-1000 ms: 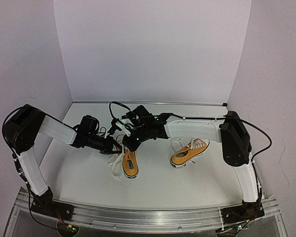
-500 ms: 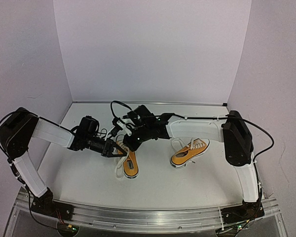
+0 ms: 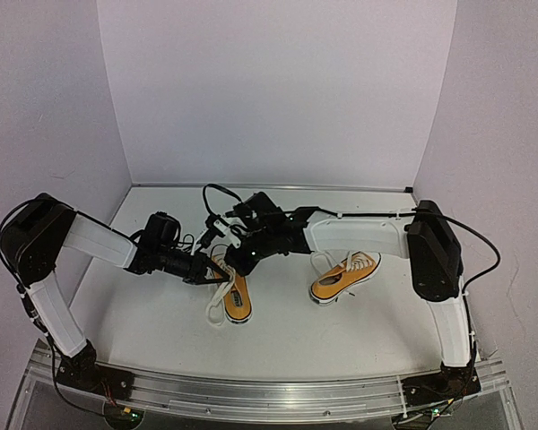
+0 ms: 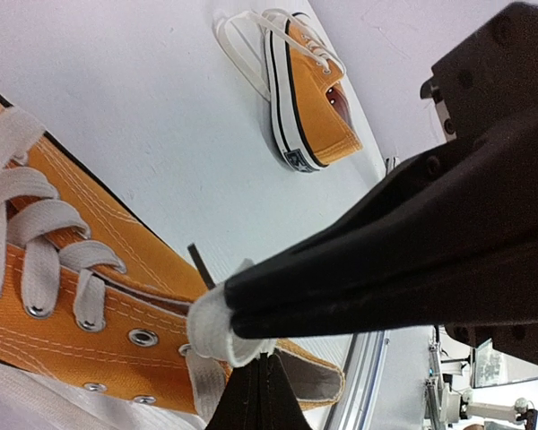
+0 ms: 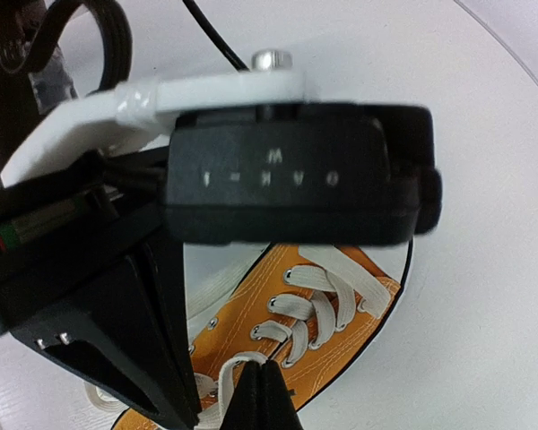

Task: Tie the shoes

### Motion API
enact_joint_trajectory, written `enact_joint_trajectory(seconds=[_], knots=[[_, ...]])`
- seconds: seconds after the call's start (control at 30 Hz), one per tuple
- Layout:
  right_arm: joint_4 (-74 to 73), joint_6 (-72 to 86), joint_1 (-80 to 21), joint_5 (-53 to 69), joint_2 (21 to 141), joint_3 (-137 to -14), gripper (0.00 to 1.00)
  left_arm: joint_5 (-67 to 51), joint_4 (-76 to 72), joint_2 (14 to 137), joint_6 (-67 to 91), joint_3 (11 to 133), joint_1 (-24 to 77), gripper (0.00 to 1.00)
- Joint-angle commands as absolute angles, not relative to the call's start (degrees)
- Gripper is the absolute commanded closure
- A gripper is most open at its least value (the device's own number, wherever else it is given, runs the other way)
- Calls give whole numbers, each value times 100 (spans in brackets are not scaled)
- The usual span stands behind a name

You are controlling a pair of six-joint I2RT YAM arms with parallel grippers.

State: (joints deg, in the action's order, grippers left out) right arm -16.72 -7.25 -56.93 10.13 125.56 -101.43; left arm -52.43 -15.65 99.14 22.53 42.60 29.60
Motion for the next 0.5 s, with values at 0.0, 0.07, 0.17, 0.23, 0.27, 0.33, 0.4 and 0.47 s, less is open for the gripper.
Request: enact_joint_trajectory(seconds=[0.0,0.07,0.17,0.23,0.27,0.33,0.4,0.47], knots=[[-1487,-681,-5704,1080,12118,-10069,100,-4928,-1875,9562,2379,4182,2583,100],[-1473,-673,-5701,1087,12102,-10066,100,-4698,-1789,9571,2407,4194,2476,100],[-1442,-678,-5704,1094,12067,-10051,100,-4585,-1785,9693,2422,4301,2448,100],[-1405,-672,-5703,1108,12051,-10045,100,-4680,-1863,9814,2434,4411,2485,100],[-1392,-676,-5700,1122,12049,-10037,100,-4720,-1878,9842,2396,4453,2523,100],[-1372,-663,-5694,1142,12063,-10029,100,-4718,-1780,9888,2254,4574,2621,100],[-1359,-652,-5692,1169,12075,-10035,100,-4744,-1685,10000,2136,4706,2709,100],[-1342,-644,-5693,1185,12076,-10028,100,-4760,-1752,10120,2181,4764,2740,100]])
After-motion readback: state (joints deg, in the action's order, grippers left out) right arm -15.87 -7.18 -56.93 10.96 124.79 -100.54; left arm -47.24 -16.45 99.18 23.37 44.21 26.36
